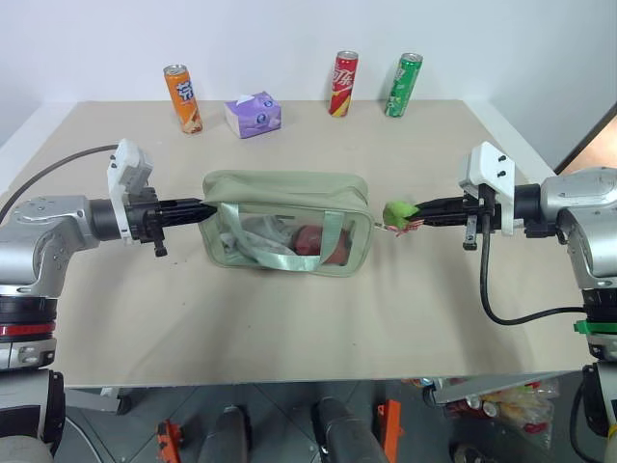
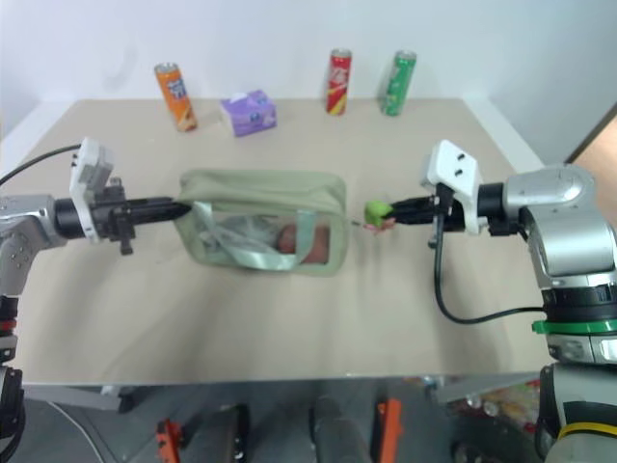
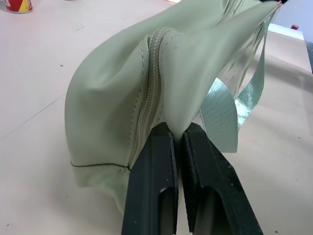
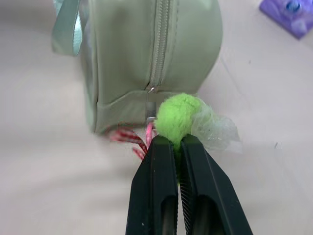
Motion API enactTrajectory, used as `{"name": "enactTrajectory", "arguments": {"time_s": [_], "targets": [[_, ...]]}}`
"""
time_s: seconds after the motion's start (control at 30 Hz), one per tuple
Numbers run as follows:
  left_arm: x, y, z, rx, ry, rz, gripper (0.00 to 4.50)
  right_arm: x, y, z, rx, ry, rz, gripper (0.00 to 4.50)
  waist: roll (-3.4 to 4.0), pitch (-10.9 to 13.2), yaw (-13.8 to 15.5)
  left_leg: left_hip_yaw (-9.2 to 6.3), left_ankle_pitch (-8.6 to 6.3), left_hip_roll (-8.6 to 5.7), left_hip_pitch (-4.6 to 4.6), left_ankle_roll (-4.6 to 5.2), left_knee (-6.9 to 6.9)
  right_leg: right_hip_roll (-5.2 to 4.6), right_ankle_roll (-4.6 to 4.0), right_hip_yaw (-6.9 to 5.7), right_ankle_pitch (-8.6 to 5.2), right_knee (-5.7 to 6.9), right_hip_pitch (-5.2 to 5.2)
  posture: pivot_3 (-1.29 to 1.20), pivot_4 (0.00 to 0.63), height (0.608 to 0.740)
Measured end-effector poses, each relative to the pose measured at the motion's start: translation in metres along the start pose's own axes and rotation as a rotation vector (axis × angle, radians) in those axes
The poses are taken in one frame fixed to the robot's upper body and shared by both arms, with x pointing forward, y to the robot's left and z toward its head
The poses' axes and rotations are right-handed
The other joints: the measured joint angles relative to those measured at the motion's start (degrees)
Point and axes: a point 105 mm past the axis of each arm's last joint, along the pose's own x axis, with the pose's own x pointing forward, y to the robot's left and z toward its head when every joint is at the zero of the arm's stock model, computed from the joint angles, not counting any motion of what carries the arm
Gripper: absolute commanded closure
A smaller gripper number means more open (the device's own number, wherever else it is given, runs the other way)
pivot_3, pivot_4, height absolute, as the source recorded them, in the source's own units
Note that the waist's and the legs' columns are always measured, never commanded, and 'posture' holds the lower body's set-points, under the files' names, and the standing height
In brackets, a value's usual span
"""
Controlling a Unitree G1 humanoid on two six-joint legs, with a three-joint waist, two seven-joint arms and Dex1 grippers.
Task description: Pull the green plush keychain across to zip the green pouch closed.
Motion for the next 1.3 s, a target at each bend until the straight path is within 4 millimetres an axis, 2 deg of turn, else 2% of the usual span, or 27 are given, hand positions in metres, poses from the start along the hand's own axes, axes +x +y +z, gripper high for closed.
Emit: {"name": "enactTrajectory", "arguments": {"time_s": [0.17, 0.2, 0.23, 0.43, 0.53, 0.6, 0.67, 0.73, 0.9, 0.97, 1.13, 1.2, 1.3], "targets": [[0.001, 0.001, 0.000, -0.011, -0.006, 0.006, 4.50, 0.001, 0.003, -0.001, 0.030, -0.011, 0.007, 4.49, 0.00, 0.0, 0.0, 0.01, 0.01, 0.00, 0.01, 0.00, 0.02, -0.01, 0.02, 0.01, 0.02, 0.02, 0.01, 0.00, 0.150, 0.740], [0.002, 0.001, 0.000, -0.013, -0.009, 0.010, 4.50, 0.001, 0.003, 0.000, 0.035, -0.018, 0.009, 3.84, 0.00, 0.0, 0.0, 0.02, 0.01, -0.01, 0.01, 0.00, 0.03, -0.01, 0.03, 0.03, 0.02, 0.02, 0.01, 0.00, 0.150, 0.740], [0.002, 0.001, 0.000, -0.013, -0.010, 0.010, 4.50, 0.002, 0.003, 0.001, 0.041, -0.020, 0.006, 3.61, 0.00, 0.0, 0.0, 0.03, 0.01, -0.01, 0.00, 0.00, 0.03, -0.01, 0.03, 0.03, 0.02, 0.02, 0.02, 0.00, 0.150, 0.740], [0.002, 0.001, 0.000, -0.017, -0.015, 0.012, 4.50, 0.002, 0.000, 0.000, 0.065, -0.022, -0.020, 1.57, 0.00, 0.0, 0.0, 0.05, 0.00, -0.01, 0.00, 0.00, 0.01, -0.02, 0.02, 0.04, 0.01, 0.02, 0.00, 0.00, 0.150, 0.740], [0.002, 0.001, 0.001, -0.018, -0.016, 0.019, 4.50, 0.001, 0.002, 0.001, 0.077, -0.035, -0.007, 1.57, 0.00, 0.0, 0.0, 0.05, 0.00, -0.01, 0.00, 0.00, 0.01, -0.02, 0.02, 0.05, 0.01, 0.02, 0.00, 0.00, 0.150, 0.740], [0.002, 0.002, 0.001, -0.024, -0.021, 0.029, 3.74, -0.002, 0.002, 0.004, 0.079, -0.051, -0.001, 1.52, 0.00, 0.0, 0.0, 0.06, 0.00, -0.01, 0.00, 0.00, 0.02, -0.02, 0.03, 0.06, 0.02, 0.02, 0.00, 0.00, 0.150, 0.740], [0.002, 0.003, 0.001, -0.051, -0.036, 0.039, 3.32, -0.008, -0.003, 0.006, 0.080, -0.060, -0.024, 1.52, 0.00, 0.0, 0.1, 0.06, 0.00, -0.01, -0.01, 0.00, 0.02, -0.02, 0.03, 0.06, 0.02, 0.02, 0.00, 0.00, 0.150, 0.740], [0.001, 0.003, 0.002, -0.081, -0.046, 0.037, 2.48, -0.012, -0.006, 0.006, 0.081, -0.058, -0.042, 1.52, 0.00, 0.0, 0.0, 0.07, 0.00, -0.01, 0.00, 0.00, 0.02, -0.01, 0.03, 0.06, 0.02, 0.02, -0.01, 0.00, 0.150, 0.740], [0.001, -0.004, 0.006, -0.102, -0.050, -0.010, 0.86, -0.012, -0.006, 0.007, 0.074, -0.060, -0.043, 1.52, 0.00, 0.0, 0.0, 0.08, 0.00, 0.00, 0.00, 0.00, -0.01, 0.00, 0.02, 0.07, 0.01, 0.02, -0.03, 0.00, 0.150, 0.740], [-0.002, -0.006, 0.004, -0.111, -0.041, -0.015, 0.08, -0.012, -0.006, 0.007, 0.074, -0.061, -0.042, 1.52, 0.00, 0.0, 0.0, 0.10, 0.00, 0.00, 0.00, 0.00, -0.02, 0.00, 0.02, 0.09, 0.01, 0.02, -0.03, 0.00, 0.150, 0.740], [-0.028, -0.005, -0.011, -0.144, 0.022, 0.028, 0.03, -0.015, -0.007, 0.008, 0.076, -0.067, -0.047, 1.52, 0.00, 0.0, -0.3, 0.19, 0.00, 0.02, 0.03, 0.00, -0.15, -0.01, -0.01, 0.15, -0.01, 0.02, -0.10, 0.00, 0.150, 0.740], [-0.047, -0.005, -0.020, -0.155, 0.055, 0.067, 0.03, -0.023, -0.010, 0.009, 0.088, -0.089, -0.067, 1.52, 0.00, 0.0, -0.4, 0.21, 0.00, 0.02, 0.02, 0.00, -0.23, -0.02, -0.06, 0.16, -0.04, 0.01, -0.14, 0.00, 0.150, 0.740], [-0.066, -0.002, -0.022, -0.159, 0.044, 0.123, 0.03, -0.032, -0.011, 0.013, 0.112, -0.132, -0.082, 1.52, 0.00, 0.0, -0.4, 0.21, 0.00, 0.02, 0.04, 0.00, -0.24, -0.03, -0.09, 0.14, -0.07, 0.00, -0.11, 0.00, 0.150, 0.740]]}}
